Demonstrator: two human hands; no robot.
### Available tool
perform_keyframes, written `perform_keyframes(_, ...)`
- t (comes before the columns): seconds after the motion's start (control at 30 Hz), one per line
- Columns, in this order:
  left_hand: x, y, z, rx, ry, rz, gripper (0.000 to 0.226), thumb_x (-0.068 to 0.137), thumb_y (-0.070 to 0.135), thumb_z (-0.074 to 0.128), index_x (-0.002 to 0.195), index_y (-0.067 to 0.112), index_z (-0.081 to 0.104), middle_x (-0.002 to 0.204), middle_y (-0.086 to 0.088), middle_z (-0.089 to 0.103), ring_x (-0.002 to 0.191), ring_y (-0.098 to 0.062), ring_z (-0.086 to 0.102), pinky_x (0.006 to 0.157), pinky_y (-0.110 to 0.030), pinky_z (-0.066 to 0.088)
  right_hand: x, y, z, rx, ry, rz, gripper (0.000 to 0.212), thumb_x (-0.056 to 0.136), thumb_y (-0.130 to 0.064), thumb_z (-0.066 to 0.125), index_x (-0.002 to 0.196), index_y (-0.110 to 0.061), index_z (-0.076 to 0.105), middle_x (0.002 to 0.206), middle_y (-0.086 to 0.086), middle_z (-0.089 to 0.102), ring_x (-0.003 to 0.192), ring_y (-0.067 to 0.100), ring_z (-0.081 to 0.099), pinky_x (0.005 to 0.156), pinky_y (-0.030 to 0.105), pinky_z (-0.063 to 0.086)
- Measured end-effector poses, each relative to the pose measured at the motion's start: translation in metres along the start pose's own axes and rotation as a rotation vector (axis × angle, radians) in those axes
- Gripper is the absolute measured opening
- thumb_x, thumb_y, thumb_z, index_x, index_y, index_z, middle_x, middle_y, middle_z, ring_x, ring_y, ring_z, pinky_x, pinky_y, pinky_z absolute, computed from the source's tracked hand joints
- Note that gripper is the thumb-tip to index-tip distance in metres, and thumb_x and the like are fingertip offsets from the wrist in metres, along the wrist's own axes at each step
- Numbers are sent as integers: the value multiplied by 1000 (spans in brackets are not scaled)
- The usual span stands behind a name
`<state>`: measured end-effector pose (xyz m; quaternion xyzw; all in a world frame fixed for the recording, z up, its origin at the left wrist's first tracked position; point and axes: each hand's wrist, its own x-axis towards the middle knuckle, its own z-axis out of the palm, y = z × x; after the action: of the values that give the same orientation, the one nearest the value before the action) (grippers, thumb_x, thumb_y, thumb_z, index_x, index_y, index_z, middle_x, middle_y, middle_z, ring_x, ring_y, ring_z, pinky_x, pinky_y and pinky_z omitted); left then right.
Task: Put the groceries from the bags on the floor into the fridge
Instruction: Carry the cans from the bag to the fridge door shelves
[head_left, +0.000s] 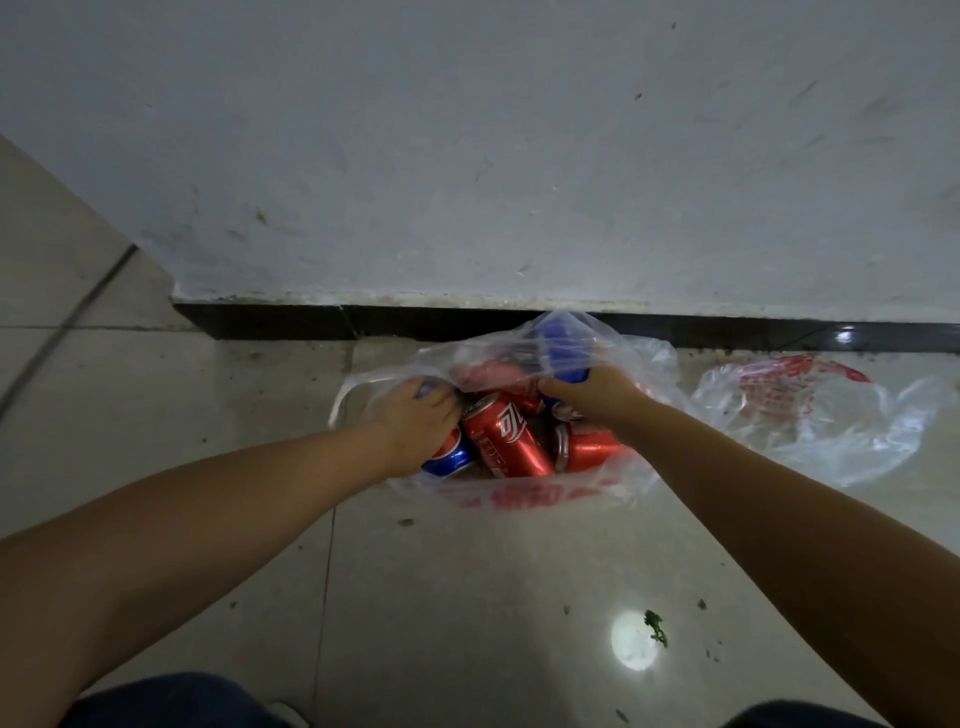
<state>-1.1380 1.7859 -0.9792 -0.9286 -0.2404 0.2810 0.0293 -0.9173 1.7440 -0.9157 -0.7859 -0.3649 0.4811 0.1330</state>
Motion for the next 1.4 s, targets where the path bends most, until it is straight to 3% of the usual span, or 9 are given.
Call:
perform_keyframes(0.13, -4, 3, 18, 79, 123, 32, 72, 84, 23, 66, 144, 8, 31, 151, -14, 35, 140, -27, 31, 116, -41, 24, -9, 3, -22, -319, 122, -137, 37, 82, -24, 68, 115, -12, 57, 96, 8, 65, 85, 18, 63, 76, 31, 56)
perform_keyframes(0.3, -2, -14, 22, -66, 204, 180, 85, 74, 43, 73, 143, 11, 36, 148, -12, 40, 140, -26, 33, 118, -40, 15, -27, -12, -42, -507, 157, -235, 45, 83, -20, 69, 123, -15, 49, 90, 0, 58, 77, 10, 56, 65, 19, 44)
perform_keyframes(0.5, -1, -7, 10, -4, 157, 166, 82, 74, 59, 60, 137, 10, 42, 141, -13, 46, 133, -28, 38, 116, -46, 15, -37, -16, -23, -343, 87, -310, 48, 82, -14, 69, 125, -11, 48, 99, -3, 53, 84, 9, 52, 85, 27, 49)
perform_keyframes(0.7, -11, 12, 16, 101, 298, 194, 62, 66, 31, 80, 121, 9, 62, 126, -14, 63, 123, -29, 55, 113, -44, 12, -29, -2, -17, -204, 166, -298, 60, 84, -25, 70, 131, -8, 38, 110, -4, 37, 101, 8, 40, 81, 20, 36)
perform_keyframes(0.8, -4, 8, 14, -101, 187, 193, 70, 79, 31, 69, 139, 11, 39, 147, -13, 40, 139, -28, 33, 117, -40, -2, -26, 4, -15, -61, 128, -274, 58, 82, -20, 73, 128, -9, 41, 104, -9, 47, 105, 10, 48, 88, 23, 40)
perform_keyframes(0.97, -29, 0, 0, -762, 286, 97, 67, 69, 51, 76, 123, 22, 48, 122, 1, 57, 108, -11, 54, 95, -22, 43, -18, 8, -19, -99, 105, -293, 56, 75, -31, 78, 120, -11, 51, 109, -2, 60, 105, 16, 58, 92, 32, 49)
perform_keyframes(1.13, -47, 13, -30, -1277, 489, -227, 81, 63, 33, 86, 130, 27, 40, 121, 12, 54, 110, -4, 52, 91, -19, 42, -27, 9, -14, -227, 145, -367, 64, 65, -48, 78, 117, -20, 53, 110, -5, 59, 101, 13, 56, 88, 29, 48)
perform_keyframes(1.27, -38, 11, -43, -1518, 587, -289, 80, 66, 20, 85, 133, 19, 42, 118, 16, 56, 104, 11, 53, 84, -3, 39, -41, 1, -4, -199, 116, -498, 71, 66, -37, 82, 125, -24, 45, 114, -12, 55, 104, 6, 53, 87, 23, 43)
perform_keyframes(1.4, -34, 12, -42, -1544, 590, -331, 79, 66, 20, 84, 134, 15, 43, 125, 6, 58, 109, -1, 55, 88, -9, 40, -49, 1, 5, -153, 78, -517, 68, 69, -35, 81, 125, -25, 44, 110, -18, 51, 103, 2, 52, 83, 13, 41)
